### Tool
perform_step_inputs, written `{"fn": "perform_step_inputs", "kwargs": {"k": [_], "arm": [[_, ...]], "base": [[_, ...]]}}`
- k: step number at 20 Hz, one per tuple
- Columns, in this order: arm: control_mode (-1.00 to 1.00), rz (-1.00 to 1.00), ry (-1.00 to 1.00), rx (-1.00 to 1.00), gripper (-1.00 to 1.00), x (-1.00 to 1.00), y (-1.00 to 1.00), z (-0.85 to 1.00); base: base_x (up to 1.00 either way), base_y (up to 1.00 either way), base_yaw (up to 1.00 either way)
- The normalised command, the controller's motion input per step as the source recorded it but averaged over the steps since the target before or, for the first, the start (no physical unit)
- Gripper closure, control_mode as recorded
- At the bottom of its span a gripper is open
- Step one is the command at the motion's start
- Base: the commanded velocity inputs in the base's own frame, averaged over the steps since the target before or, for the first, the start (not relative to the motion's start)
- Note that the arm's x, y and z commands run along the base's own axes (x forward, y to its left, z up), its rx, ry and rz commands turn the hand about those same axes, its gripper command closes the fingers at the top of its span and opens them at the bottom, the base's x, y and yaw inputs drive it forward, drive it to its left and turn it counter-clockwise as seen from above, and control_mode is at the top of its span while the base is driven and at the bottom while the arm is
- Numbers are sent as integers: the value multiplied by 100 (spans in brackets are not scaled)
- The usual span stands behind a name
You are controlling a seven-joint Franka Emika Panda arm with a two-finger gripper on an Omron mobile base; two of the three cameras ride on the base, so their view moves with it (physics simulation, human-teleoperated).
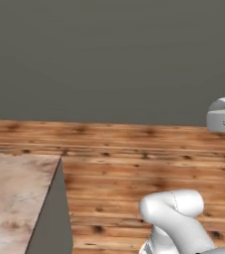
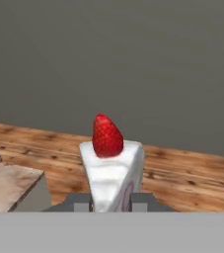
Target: Take the cake and donut from the fridge and place them on the empty tray on the dining counter.
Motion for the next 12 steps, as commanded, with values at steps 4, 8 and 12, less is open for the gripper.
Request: {"fn": "perform_step_inputs", "kwargs": {"k": [4,8,12], "arm": [[100,0,0,0,100,0,0,0],[100,0,0,0,100,0,0,0],[100,0,0,0,100,0,0,0]], "base": [[100,-10,22],[100,-4,33],[100,0,38]]}}
